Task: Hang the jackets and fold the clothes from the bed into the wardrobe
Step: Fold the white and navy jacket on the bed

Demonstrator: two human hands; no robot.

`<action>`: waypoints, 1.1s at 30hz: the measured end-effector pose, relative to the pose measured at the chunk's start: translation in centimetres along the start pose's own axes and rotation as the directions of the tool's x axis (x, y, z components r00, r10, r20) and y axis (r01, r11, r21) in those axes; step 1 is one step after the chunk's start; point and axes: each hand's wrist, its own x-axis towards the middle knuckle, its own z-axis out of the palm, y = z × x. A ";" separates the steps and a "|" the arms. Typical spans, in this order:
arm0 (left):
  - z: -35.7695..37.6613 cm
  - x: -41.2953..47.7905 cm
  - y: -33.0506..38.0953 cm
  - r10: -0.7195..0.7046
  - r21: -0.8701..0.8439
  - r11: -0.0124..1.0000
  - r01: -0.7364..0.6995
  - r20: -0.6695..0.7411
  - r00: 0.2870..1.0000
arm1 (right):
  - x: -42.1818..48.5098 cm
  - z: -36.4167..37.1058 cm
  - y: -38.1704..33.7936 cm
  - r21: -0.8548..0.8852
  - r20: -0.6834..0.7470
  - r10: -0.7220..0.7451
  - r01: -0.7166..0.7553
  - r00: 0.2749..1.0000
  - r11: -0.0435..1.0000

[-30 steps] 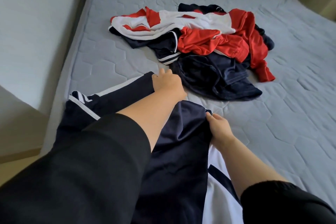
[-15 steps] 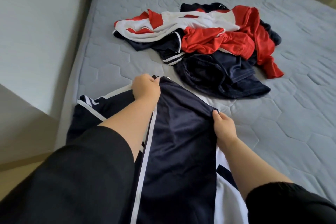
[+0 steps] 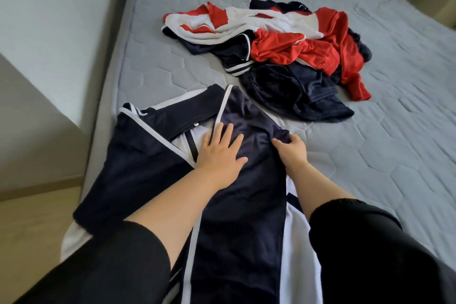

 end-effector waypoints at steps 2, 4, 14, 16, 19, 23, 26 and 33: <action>0.5 -3.0 0.6 -0.016 -0.067 0.998 0.017 0.014 1.000 | -1.1 -0.1 -0.6 -0.206 -0.021 -0.036 0.031 0.999 0.978; 1.4 -6.2 0.8 -0.009 -0.142 0.990 0.015 0.039 0.999 | -3.0 0.1 -0.5 -0.571 -0.032 -0.189 0.137 0.981 0.809; 1.0 -16.1 -0.8 -0.241 -0.539 0.827 0.160 -0.082 0.967 | -16.4 -1.9 5.2 -0.654 0.567 -0.366 0.674 0.738 0.345; 0.6 -18.0 -1.0 -0.343 -0.586 0.769 0.254 -0.044 0.938 | -17.8 -3.1 5.7 -0.604 0.519 -0.373 0.639 0.769 0.477; 0.4 -20.5 -0.8 -0.347 -0.672 0.649 0.355 0.154 0.925 | -19.4 -4.6 5.6 -0.549 0.540 -0.323 0.616 0.777 0.564; 0.9 -23.5 -0.3 -0.144 -0.877 0.306 0.371 0.343 0.928 | -22.4 -6.4 5.7 -0.468 0.649 -0.303 0.680 0.698 0.563; 1.7 -25.4 -1.0 -0.062 -0.893 0.385 0.232 0.226 0.972 | -24.0 -8.1 6.6 -0.396 0.785 -0.329 0.834 0.525 0.385; 0.2 -25.1 1.1 -0.110 -0.739 0.671 -0.062 -0.181 0.977 | -26.8 -9.8 9.0 -0.402 0.756 -0.407 0.854 0.513 0.330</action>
